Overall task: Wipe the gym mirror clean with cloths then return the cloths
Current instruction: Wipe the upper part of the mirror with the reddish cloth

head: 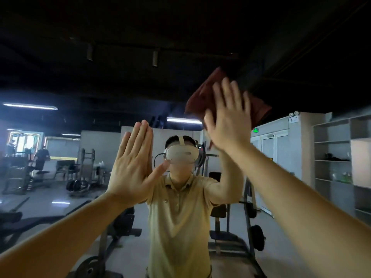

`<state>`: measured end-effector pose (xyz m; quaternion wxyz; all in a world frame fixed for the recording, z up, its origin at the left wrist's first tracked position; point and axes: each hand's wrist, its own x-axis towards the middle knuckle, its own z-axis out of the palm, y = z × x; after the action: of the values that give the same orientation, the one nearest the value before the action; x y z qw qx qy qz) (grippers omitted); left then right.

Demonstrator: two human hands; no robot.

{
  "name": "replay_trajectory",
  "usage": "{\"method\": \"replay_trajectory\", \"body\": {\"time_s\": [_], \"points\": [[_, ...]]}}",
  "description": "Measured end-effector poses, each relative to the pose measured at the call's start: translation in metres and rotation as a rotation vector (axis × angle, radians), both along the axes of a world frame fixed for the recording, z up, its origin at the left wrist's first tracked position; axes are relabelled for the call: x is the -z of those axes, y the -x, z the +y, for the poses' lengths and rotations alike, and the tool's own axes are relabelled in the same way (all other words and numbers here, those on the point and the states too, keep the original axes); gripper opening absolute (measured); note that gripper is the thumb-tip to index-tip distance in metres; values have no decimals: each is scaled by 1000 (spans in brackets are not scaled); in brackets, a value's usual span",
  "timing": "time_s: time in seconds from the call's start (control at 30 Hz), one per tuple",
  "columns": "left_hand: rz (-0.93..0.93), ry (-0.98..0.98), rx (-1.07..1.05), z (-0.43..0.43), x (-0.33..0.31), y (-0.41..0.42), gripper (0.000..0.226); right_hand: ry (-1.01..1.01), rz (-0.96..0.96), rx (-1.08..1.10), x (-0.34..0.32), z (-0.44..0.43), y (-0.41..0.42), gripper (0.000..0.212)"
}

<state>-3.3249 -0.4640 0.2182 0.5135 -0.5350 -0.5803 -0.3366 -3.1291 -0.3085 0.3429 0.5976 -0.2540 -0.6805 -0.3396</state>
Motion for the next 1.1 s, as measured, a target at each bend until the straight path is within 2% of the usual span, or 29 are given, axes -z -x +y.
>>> {"method": "replay_trajectory", "body": {"time_s": [0.1, 0.17, 0.23, 0.3, 0.37, 0.4, 0.47, 0.57, 0.63, 0.67, 0.73, 0.8, 0.87, 0.93, 1.0, 1.07, 1.1], "points": [[13, 3, 12, 0, -1, 3, 93, 121, 262, -50, -28, -18, 25, 66], [4, 13, 47, -1, -3, 2, 92, 61, 270, -111, 4, -31, 56, 63], [-36, 14, 145, -6, -4, 1, 89, -16, 77, -168, 71, -43, 83, 64], [-90, -20, 180, -15, -2, 5, 84, -79, -223, -184, 140, -47, 83, 68], [-107, -53, 97, -25, 3, 13, 80, -196, -504, -131, 170, -32, 56, 71], [-107, -47, 40, -31, 5, 16, 81, -243, -567, -91, 163, -19, 38, 72], [-98, -6, -90, -43, 8, 25, 84, -210, -464, 0, 123, 3, 3, 72], [-89, -10, -158, -56, 15, 40, 83, 63, -2, 47, 43, 17, -26, 71], [-109, -28, -135, -62, 23, 48, 82, 202, 245, 3, 8, 0, -8, 71], [-116, -33, -127, -63, 27, 52, 81, 227, 312, -17, 0, -14, 12, 70], [-118, -58, -119, -63, 32, 61, 78, 152, 316, -64, 3, -43, 58, 67], [-128, -118, -96, -60, 33, 69, 73, 6, 186, -128, 32, -64, 103, 64], [-141, -178, -65, -57, 31, 74, 70, -94, -48, -189, 76, -78, 130, 63], [-132, -210, -58, -54, 33, 77, 69, -185, -365, -194, 117, -80, 125, 67], [-122, -190, -94, -52, 35, 81, 70, -306, -631, -112, 130, -64, 96, 74], [-110, -166, -155, -51, 36, 89, 70, -318, -674, -21, 109, -39, 58, 78], [-106, -161, -172, -49, 36, 92, 70, -258, -585, 19, 90, -29, 41, 78]]}}
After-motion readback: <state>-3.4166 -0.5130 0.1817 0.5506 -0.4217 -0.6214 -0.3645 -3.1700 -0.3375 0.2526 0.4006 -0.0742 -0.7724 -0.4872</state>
